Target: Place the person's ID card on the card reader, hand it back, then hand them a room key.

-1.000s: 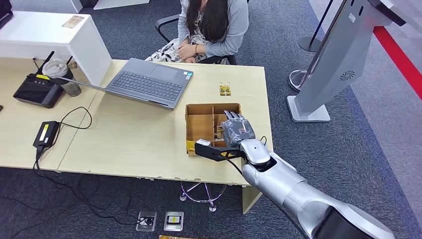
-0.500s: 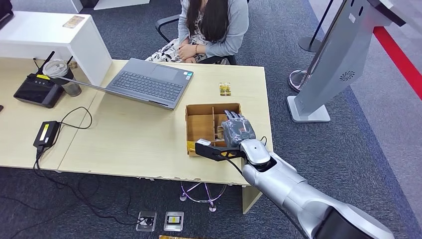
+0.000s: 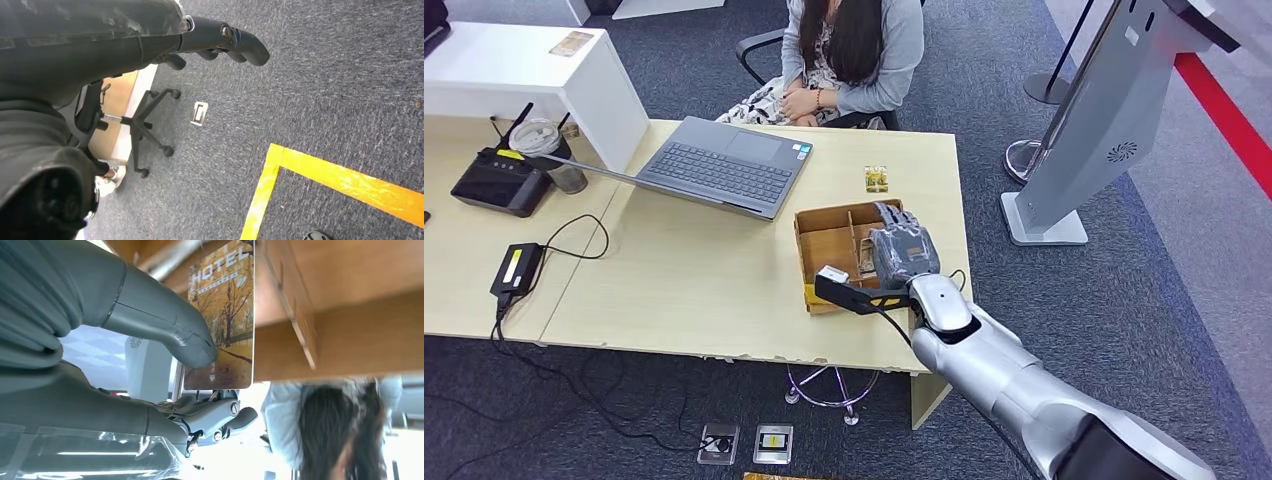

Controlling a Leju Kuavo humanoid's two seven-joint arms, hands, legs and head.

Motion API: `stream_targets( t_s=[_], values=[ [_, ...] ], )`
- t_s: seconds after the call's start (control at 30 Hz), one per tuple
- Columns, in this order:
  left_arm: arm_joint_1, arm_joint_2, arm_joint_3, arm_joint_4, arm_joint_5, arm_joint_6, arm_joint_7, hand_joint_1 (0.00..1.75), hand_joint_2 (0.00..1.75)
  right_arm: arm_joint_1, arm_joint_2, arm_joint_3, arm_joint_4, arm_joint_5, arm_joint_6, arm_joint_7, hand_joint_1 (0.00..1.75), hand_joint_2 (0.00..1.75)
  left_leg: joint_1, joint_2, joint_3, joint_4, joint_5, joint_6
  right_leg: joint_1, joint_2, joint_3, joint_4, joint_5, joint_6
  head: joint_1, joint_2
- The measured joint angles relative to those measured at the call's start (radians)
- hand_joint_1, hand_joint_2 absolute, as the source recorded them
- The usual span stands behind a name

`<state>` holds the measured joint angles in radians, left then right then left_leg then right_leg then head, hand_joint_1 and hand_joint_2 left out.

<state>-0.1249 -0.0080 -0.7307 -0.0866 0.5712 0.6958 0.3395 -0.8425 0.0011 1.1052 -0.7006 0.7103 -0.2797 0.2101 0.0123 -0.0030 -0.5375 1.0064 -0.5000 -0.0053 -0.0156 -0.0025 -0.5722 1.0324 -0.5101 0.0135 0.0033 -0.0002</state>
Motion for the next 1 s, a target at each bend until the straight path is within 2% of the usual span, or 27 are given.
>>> stream_targets(
  t_s=[0.23, 0.63, 1.0],
  values=[
    [0.007, 0.000, 0.031, -0.001, -0.050, 0.000, 0.000, 0.00, 0.00, -0.020, 0.012, -0.030, -0.036, 0.023, -0.057, -0.022, 1.75, 1.75, 0.000, 0.000, 0.000, 0.000, 0.000, 0.000, 0.000, 0.000, 0.000, 0.000, 0.000, 0.000, 0.000, 0.000],
    [0.015, -0.002, 0.073, -0.008, -0.095, -0.002, -0.001, 0.00, 0.00, -0.029, 0.041, -0.056, -0.036, 0.016, -0.098, -0.072, 1.75, 1.75, 0.000, 0.000, 0.000, 0.000, 0.000, 0.000, 0.000, 0.000, 0.000, 0.000, 0.000, 0.000, 0.000, 0.000],
    [0.027, 0.004, 0.085, -0.033, -0.112, -0.046, -0.041, 0.00, 0.00, -0.090, 0.128, -0.067, 0.056, 0.007, -0.141, -0.119, 1.75, 1.75, 0.000, 0.000, 0.000, 0.000, 0.001, -0.001, 0.000, 0.000, 0.000, 0.000, 0.000, 0.000, 0.000, 0.000]
  ],
)
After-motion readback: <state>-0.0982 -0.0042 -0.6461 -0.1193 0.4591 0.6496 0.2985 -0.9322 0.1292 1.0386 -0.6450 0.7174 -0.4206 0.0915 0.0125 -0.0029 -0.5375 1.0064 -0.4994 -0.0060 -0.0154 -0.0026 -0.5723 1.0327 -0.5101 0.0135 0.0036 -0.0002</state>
